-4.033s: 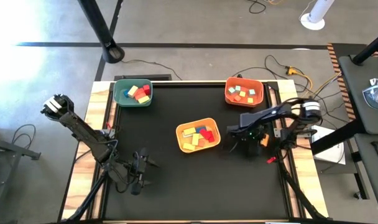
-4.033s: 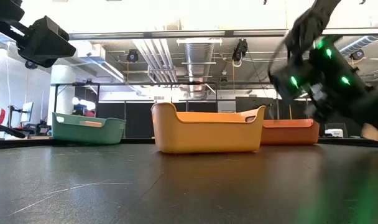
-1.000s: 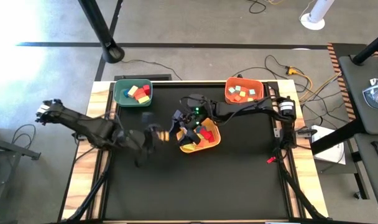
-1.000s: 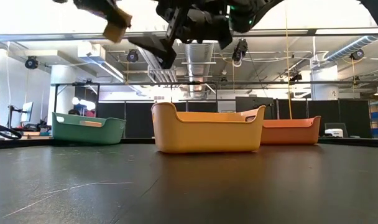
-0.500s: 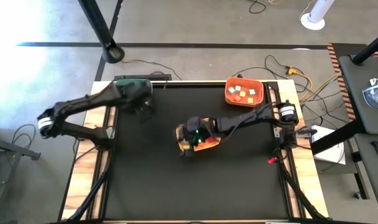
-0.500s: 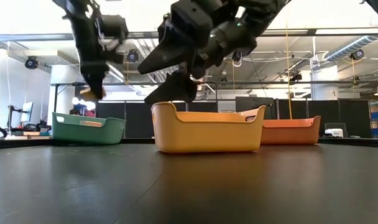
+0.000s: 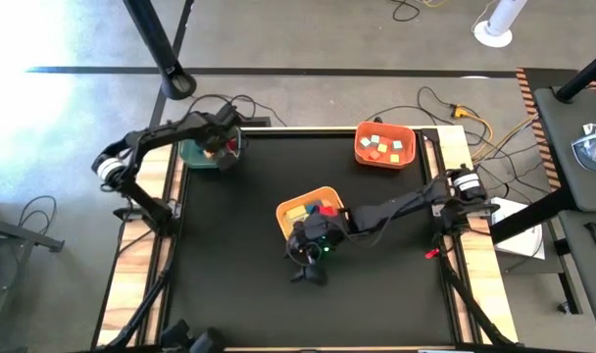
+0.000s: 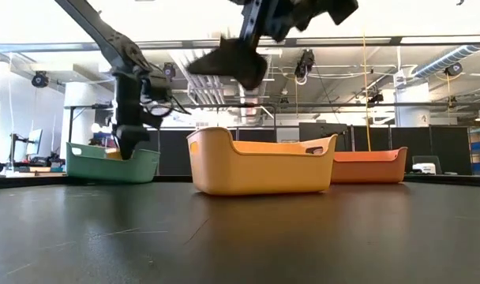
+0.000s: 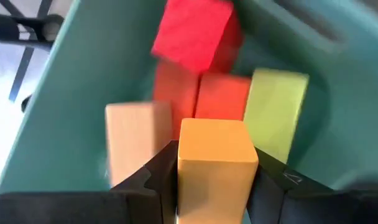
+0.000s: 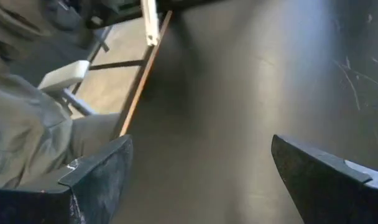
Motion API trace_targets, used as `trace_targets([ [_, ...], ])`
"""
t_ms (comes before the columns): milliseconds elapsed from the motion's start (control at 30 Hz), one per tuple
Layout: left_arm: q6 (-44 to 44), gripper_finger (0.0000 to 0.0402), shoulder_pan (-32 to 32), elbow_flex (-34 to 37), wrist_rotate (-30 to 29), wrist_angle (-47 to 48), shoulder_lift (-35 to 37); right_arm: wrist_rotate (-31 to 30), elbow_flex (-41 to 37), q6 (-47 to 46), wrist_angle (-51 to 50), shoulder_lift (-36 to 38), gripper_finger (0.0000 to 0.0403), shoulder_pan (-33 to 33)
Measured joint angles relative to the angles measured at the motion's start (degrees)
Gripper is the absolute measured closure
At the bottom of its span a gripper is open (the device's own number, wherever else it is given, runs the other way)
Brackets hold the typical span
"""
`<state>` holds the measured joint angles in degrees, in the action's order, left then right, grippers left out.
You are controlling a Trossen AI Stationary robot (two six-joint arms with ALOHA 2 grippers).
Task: Sort blocks by size
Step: Put the yellow thick block into the blue bin
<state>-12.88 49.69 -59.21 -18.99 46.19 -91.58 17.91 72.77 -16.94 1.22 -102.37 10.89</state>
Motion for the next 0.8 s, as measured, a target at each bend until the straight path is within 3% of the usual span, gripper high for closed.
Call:
trace_targets([
  [267,-0.07,0.0284,-1.4,-2.66,0.01,-1.61,-6.41,-5.33,-0.2,1.01,-3.94,5.7,0.003,3.12],
  [567,2.49,0.0285,-3.03,-2.85,5.57,-1.62,-5.87,-12.37,-1.95,1.3,-8.53,9.88,0.003,3.14],
  [700,2.9,0.0285,-3.19,-2.85,5.43,-1.5,-5.87,-13.45,-2.51,0.95,-8.9,10.43,0.003,3.13],
  [800,2.92,0.0248,-3.19,-2.83,5.37,-1.33,-5.85,-13.49,-2.53,0.38,-10.07,10.75,0.003,3.11],
])
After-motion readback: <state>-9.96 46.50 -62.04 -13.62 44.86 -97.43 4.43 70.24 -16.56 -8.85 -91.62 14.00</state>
